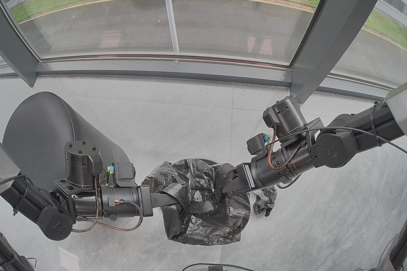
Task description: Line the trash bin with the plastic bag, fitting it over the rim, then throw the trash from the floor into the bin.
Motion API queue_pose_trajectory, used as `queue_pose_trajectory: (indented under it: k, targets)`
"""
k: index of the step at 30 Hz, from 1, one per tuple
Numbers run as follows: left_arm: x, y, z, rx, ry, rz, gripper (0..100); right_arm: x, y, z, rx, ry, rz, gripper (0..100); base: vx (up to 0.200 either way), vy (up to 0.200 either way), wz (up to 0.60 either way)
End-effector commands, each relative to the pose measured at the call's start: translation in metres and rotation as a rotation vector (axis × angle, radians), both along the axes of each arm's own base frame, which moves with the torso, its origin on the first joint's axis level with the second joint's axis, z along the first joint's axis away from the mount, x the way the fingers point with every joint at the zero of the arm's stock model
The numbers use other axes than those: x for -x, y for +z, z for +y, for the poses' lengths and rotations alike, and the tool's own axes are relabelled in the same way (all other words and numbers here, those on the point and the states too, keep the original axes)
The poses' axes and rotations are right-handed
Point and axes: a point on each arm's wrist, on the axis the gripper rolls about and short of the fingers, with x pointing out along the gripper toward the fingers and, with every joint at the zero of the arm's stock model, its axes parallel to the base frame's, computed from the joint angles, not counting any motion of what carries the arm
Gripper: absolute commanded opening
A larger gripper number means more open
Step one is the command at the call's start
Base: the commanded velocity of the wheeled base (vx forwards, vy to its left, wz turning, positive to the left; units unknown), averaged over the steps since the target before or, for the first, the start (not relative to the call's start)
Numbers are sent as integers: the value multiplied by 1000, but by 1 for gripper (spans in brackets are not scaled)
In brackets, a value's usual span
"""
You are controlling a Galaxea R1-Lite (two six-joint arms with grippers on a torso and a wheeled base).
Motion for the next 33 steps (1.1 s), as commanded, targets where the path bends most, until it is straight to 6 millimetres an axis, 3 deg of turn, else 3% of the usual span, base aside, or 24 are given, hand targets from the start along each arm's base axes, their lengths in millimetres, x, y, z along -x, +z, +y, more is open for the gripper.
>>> queue_pose_trajectory:
  k: [1, 13, 18, 24, 33]
  targets:
    - [-10, -13, 7, -12, 31, 38, 0, -7, -16, 4, 17, -1, 23, 0, 0, 0, 0]
    - [-12, -9, 16, -6, 67, 27, 0, -3, -20, 37, 5, 71, 3, 0, 0, 0, 0]
    - [-14, -11, 18, -9, 76, 34, 0, -5, -28, 41, 17, 73, 18, 0, 0, 0, 0]
    - [-16, -15, 17, -14, 74, 48, 0, -17, -50, 28, 53, 36, 59, 0, 0, 0, 0]
    - [-25, -21, 13, -19, 72, 55, 0, -37, -54, 7, 45, -22, 36, 0, 0, 0, 0]
